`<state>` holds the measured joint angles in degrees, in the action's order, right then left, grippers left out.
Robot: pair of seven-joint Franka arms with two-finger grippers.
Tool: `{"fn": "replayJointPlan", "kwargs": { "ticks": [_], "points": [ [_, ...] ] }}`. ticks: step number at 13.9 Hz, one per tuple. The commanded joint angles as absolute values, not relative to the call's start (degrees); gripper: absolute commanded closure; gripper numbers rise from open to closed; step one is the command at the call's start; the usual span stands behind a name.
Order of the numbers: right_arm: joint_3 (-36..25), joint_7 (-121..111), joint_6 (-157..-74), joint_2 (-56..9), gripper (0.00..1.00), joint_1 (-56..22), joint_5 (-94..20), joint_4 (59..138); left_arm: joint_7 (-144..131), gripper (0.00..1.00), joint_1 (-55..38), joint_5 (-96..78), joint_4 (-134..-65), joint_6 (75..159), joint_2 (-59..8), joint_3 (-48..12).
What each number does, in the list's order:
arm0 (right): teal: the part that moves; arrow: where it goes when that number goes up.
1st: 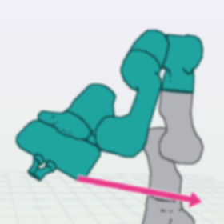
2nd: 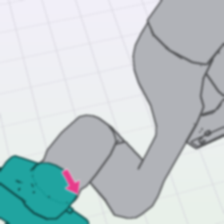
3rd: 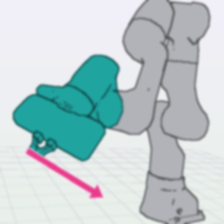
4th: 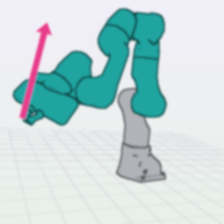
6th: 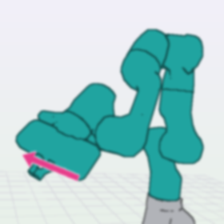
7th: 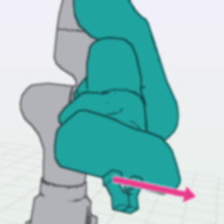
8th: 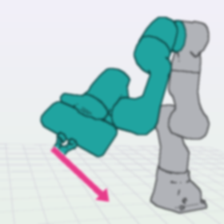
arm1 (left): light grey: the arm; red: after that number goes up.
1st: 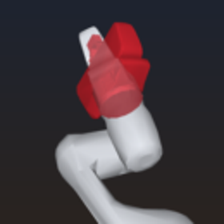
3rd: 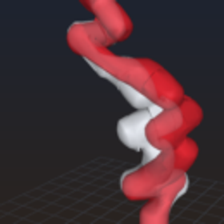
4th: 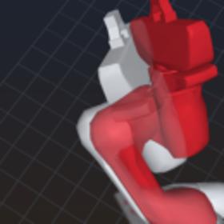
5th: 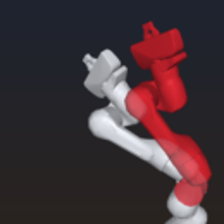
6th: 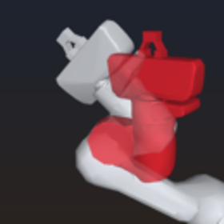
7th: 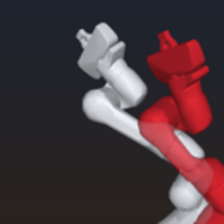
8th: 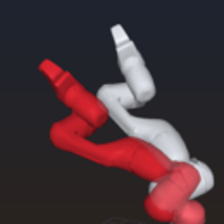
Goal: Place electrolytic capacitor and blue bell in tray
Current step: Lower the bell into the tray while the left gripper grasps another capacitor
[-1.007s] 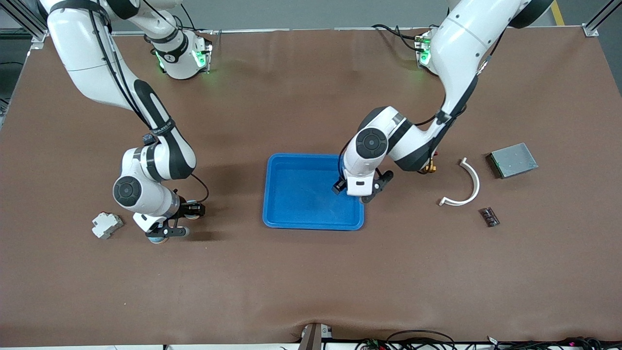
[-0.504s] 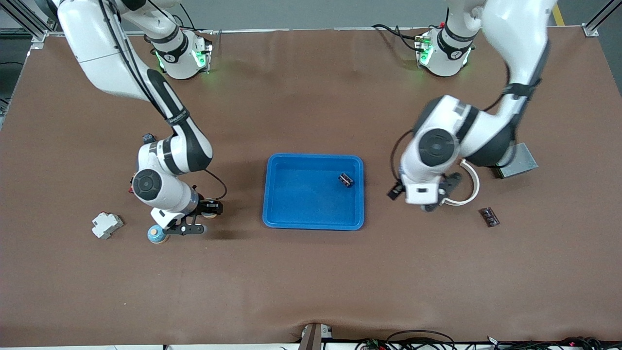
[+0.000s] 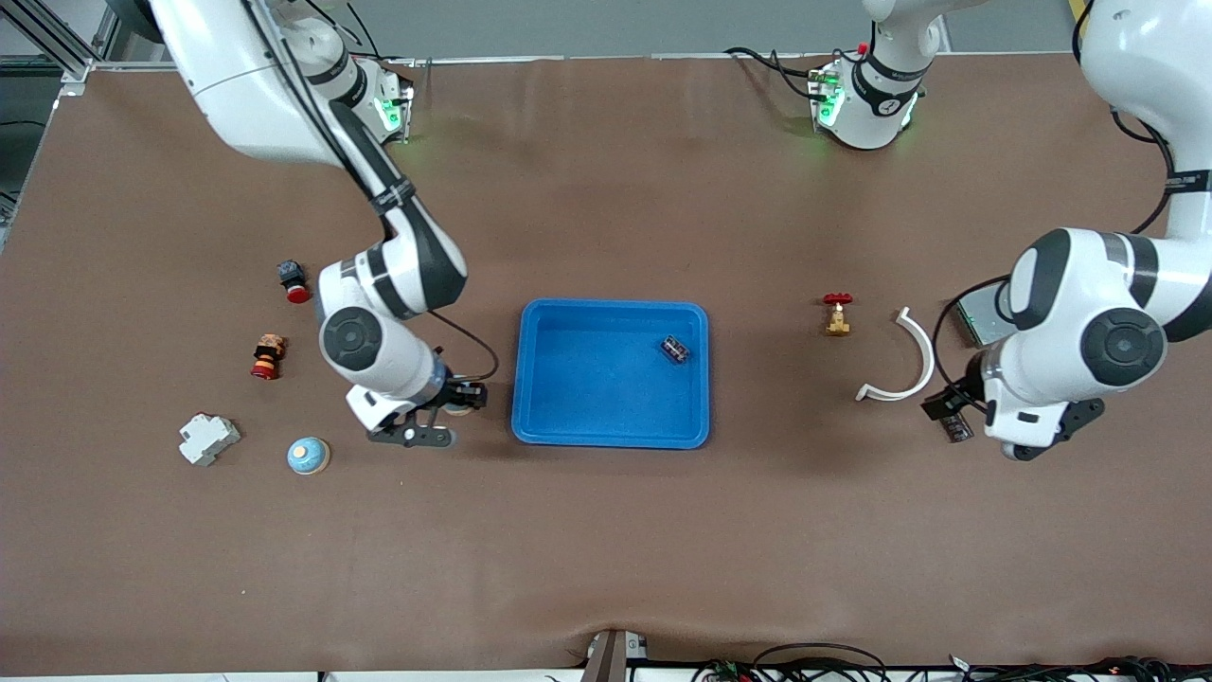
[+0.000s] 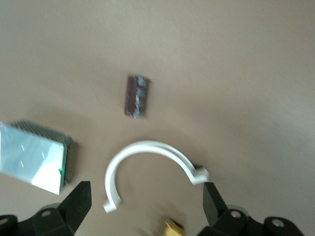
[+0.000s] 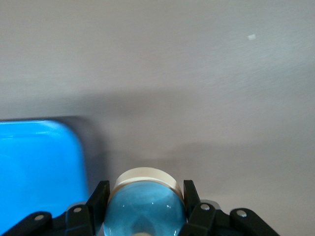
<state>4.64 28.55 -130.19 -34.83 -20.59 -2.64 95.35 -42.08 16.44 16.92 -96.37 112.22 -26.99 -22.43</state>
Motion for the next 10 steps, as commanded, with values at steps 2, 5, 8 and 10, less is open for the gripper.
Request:
{"fn": "replayJointPlan", "kwargs": {
  "ticks": [2,5,8,10],
  "points": [
    [4.0,35.2,-128.4,-34.7,0.78,-24.4,-2.8,92.6,-36.7,0.07,20.4,20.0,-96.7,117.3,-31.7,-23.1],
    [4.0,40.2,-128.3,-34.7,0.78,-27.4,-3.0,92.2,-36.1,0.12,22.9,21.9,-96.8,123.0,-35.9,-22.9],
    [4.1,44.8,-128.1,-34.9,0.78,-30.0,-3.1,92.1,-35.1,0.23,23.3,24.2,-96.7,124.8,-38.2,-22.9],
    [4.1,47.5,-128.1,-35.2,0.78,-31.5,-3.1,92.3,-34.9,0.28,23.4,24.3,-96.9,126.7,-39.3,-22.9]
  ]
}}
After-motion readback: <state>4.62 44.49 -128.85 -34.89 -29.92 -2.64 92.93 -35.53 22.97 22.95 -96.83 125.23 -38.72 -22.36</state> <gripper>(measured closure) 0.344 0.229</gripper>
